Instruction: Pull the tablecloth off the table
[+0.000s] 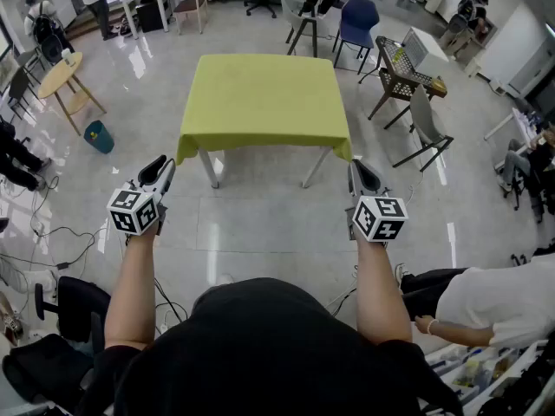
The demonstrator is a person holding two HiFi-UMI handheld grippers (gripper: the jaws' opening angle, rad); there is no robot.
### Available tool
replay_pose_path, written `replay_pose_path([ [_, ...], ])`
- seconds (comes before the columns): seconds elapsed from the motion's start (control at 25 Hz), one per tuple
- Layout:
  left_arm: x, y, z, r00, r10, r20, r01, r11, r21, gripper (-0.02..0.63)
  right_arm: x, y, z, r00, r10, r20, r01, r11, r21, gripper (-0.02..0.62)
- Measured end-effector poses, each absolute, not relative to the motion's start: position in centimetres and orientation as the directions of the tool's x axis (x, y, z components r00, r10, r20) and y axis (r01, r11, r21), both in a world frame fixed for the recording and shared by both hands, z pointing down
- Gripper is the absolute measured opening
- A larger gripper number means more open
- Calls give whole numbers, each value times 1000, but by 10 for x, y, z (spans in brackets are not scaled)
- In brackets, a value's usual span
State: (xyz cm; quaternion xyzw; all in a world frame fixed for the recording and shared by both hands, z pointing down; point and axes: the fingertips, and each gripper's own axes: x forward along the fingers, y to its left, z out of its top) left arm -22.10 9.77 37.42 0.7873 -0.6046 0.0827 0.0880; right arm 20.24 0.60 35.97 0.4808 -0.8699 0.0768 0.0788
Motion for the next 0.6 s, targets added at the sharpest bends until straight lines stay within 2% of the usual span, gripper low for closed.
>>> replay_pose_path([
  [0.6, -211, 93, 375, 227, -939, 259, -974, -223, 47, 112, 221, -5, 368, -545, -810, 215, -836, 544, -72, 18],
])
